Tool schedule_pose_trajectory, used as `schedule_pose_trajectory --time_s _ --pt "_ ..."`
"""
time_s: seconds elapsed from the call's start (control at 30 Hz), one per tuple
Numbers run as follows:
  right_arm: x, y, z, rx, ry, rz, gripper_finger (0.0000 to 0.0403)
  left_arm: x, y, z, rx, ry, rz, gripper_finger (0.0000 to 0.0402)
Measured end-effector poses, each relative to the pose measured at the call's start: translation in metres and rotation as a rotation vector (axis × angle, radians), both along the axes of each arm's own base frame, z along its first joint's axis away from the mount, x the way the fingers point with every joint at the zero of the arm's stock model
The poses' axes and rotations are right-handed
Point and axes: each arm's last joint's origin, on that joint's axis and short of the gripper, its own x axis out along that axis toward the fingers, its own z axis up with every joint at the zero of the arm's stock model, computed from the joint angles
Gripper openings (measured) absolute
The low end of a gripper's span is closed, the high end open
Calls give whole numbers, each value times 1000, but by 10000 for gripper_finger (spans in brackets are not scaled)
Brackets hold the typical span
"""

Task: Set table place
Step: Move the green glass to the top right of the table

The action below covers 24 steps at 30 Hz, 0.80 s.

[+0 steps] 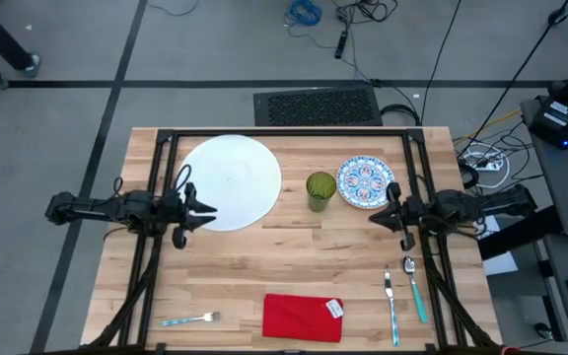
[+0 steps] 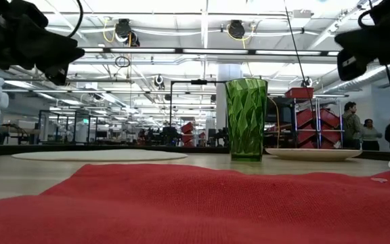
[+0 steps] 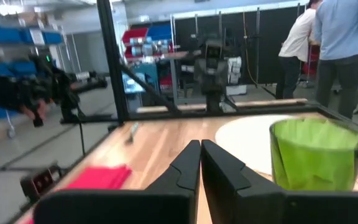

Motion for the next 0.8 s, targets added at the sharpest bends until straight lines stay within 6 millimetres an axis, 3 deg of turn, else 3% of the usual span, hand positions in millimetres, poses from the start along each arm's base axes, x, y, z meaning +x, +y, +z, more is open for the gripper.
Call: schedule_pose_trajectory --time_s 0.3,0.57,0.8 --pt "-10 -2 63 143 48 7 1 -12 1 54 -50 -127 3 95" --pt "-17 -3 150 144 117 0 1 -21 5 127 -50 -84 90 95" --pt "-6 -1 223 81 100 -2 1 -11 4 200 -38 -3 91 95"
